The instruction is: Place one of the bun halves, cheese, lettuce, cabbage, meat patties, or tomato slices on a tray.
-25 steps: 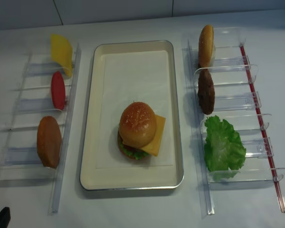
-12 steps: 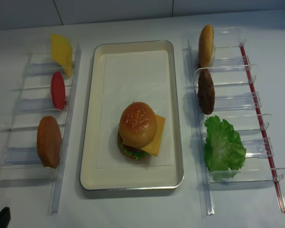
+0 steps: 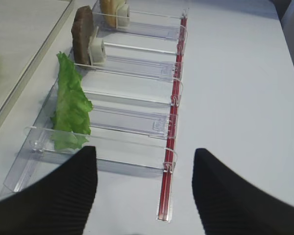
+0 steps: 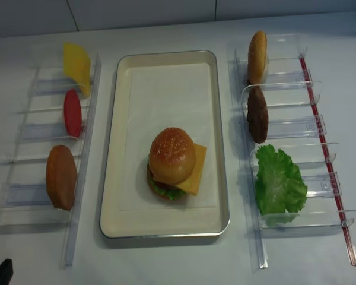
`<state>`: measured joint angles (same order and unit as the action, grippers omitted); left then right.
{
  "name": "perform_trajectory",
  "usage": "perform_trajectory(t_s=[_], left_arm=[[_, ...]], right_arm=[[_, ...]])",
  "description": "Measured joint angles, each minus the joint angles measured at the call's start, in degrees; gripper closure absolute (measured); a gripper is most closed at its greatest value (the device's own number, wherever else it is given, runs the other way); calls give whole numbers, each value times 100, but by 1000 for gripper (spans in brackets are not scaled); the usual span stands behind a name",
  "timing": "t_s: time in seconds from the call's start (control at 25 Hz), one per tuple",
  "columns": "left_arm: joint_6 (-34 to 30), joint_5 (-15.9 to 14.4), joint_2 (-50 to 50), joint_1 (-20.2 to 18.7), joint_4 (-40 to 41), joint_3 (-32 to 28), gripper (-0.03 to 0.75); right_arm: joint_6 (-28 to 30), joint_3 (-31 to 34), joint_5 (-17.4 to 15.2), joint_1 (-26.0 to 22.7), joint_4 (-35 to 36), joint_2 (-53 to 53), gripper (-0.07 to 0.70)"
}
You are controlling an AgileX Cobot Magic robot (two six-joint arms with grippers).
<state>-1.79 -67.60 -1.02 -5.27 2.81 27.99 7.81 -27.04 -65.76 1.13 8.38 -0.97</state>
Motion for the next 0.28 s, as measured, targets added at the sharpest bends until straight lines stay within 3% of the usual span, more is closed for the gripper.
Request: perform_trajectory(t_s=[0.28], left_arm=[[0,0,0,0,0,0,302]], right_arm=[[0,0,0,0,0,0,183]])
